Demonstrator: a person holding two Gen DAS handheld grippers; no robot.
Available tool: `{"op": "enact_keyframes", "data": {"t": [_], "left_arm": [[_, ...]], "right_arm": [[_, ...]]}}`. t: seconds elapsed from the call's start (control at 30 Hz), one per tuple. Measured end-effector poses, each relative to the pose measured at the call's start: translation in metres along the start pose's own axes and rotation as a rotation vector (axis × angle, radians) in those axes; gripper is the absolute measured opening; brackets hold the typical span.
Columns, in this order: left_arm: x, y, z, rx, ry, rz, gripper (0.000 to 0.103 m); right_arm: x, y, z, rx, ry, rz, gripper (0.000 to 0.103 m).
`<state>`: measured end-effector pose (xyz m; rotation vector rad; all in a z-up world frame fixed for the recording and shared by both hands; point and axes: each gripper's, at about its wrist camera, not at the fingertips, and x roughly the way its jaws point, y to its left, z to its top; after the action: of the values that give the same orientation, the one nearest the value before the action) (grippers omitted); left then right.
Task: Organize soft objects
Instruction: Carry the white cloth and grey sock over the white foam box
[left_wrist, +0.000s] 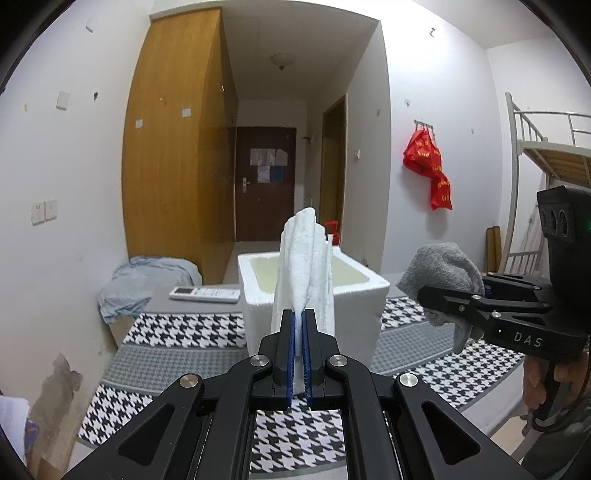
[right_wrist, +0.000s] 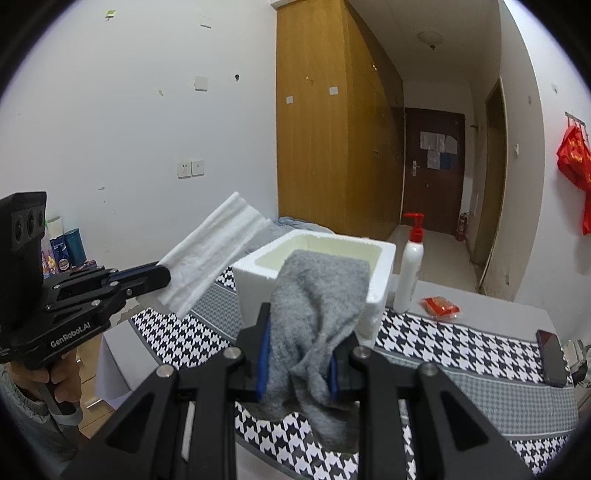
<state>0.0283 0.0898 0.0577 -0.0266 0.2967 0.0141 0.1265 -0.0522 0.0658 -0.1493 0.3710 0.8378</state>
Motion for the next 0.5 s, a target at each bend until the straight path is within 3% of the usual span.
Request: {"op": "enact_keyframes", "data": {"t": [0.5], "left_arm": [[0.019, 0.011, 0.023, 0.003, -0.014, -0.006, 0.004]], "right_arm": [[0.021, -0.005, 0.027, 0.011, -0.021, 0.008, 0.029]]}}
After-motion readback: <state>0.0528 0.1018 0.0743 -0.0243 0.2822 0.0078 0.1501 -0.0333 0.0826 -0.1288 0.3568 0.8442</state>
